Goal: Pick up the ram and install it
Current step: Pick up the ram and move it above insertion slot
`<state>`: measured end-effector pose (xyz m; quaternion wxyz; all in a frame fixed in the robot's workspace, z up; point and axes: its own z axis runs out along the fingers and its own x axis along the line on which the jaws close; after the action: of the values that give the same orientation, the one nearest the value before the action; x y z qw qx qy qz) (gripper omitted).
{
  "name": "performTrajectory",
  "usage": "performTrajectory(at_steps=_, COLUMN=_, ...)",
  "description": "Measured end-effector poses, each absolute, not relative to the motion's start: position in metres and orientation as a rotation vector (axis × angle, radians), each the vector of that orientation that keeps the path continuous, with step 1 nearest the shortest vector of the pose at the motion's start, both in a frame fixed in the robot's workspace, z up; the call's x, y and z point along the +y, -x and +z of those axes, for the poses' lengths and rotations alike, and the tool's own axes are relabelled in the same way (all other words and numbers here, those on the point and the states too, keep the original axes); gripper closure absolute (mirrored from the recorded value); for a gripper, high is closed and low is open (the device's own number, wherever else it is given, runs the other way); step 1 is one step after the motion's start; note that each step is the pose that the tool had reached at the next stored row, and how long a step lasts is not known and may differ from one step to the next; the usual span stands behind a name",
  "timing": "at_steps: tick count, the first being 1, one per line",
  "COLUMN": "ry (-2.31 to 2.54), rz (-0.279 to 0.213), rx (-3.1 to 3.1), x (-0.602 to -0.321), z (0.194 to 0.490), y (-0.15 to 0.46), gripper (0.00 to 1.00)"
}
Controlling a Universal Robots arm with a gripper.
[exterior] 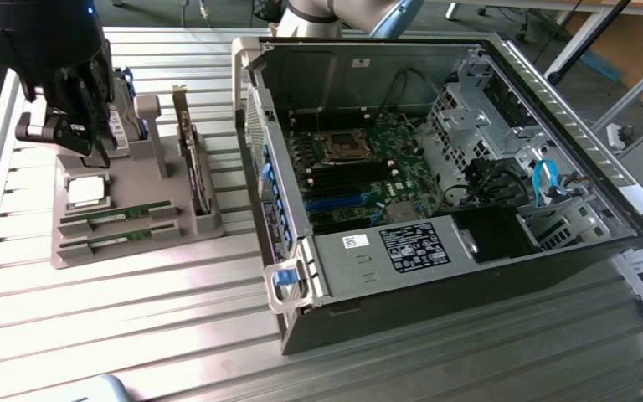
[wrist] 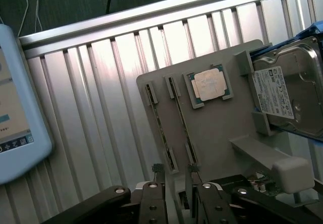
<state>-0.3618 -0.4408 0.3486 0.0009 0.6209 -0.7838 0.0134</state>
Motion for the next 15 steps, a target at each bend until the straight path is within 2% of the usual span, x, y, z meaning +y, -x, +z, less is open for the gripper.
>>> performTrajectory(at_steps=15, ry=-1.95, rz=0.042, rx=-2.461, x=-0.4408, z=0.3436, y=0.3618, gripper=0.7)
